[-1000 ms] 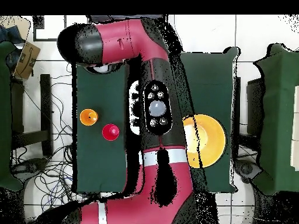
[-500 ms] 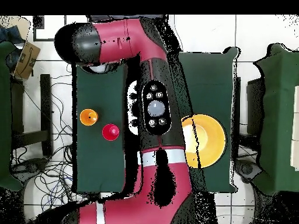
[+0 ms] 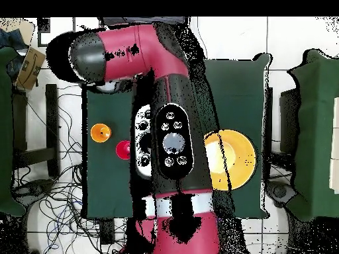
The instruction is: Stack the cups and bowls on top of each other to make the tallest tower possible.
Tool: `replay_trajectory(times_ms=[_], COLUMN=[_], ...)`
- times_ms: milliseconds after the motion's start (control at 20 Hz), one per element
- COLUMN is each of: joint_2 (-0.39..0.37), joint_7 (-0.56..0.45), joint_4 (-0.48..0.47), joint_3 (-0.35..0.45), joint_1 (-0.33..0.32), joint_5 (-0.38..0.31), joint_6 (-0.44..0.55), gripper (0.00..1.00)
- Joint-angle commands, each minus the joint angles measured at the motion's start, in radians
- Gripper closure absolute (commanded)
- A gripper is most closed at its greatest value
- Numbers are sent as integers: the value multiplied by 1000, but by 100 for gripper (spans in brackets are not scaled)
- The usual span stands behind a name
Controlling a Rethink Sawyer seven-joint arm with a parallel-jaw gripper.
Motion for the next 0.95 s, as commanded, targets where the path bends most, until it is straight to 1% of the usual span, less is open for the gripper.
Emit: replay_trajectory(times_ms=[50, 250, 300, 350, 400, 550, 700, 950], joint_2=[-110, -97, -96, -96, -95, -99, -98, -98], joint_7=[-112, -90, -76, -73, -67, -72, -78, -90], joint_4=[192, 204, 209, 220, 248, 275, 278, 284], joint_3=[-31, -16, -18, -15, -2, -1, -4, 1], joint_1=[30, 30, 33, 29, 15, 0, -3, -19], joint_5=[-35, -28, -30, -31, -18, -32, -43, -28], joint_6=[126, 87, 62, 18, -56, -134, -153, -160], gripper=[0, 0, 0, 0, 0, 0, 0, 0])
